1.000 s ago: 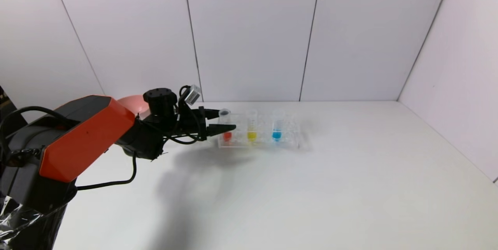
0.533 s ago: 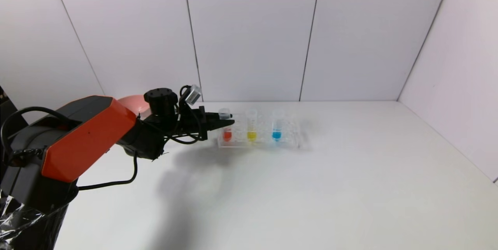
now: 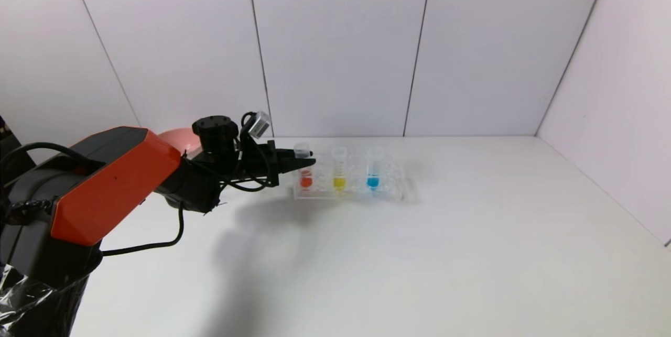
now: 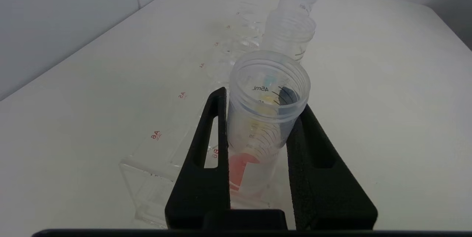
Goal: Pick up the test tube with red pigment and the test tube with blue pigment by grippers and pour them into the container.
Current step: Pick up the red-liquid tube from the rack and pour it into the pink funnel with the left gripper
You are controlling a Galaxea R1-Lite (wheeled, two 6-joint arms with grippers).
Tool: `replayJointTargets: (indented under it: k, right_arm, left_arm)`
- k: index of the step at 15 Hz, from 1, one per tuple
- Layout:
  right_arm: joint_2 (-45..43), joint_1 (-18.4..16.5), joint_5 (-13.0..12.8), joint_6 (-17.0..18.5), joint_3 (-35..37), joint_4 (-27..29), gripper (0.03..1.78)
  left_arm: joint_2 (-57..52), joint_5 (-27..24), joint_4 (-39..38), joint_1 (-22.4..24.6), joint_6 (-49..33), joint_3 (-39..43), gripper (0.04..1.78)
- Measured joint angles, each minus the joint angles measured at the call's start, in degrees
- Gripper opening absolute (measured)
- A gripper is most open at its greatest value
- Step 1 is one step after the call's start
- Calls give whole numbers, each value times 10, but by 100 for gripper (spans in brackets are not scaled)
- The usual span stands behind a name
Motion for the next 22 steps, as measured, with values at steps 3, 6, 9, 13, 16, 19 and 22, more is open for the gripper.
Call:
replayJointTargets:
  k: [3,6,9,13,16,19,22]
  right_arm:
    - [0,0,0,0,0,0,177]
    - [0,0,0,0,0,0,177]
    - [0,0,0,0,0,0,177]
    - [0,0,0,0,0,0,177]
    - [0,0,0,0,0,0,177]
    - [0,0,0,0,0,0,177]
    - [0,0,0,0,0,0,177]
  left_arm:
    - [-22,4,30,1,-1,0,46]
    - [-54,40,62,2,0,0,46]
    - [-88,82,94,3,0,-2,46]
    - [-138,157,147,3,0,0,46]
    - [-181,246,201,2,1,0,46]
    - [-229,348,262,1,0,3,46]
    - [-277,452,307,-1,0,16,46]
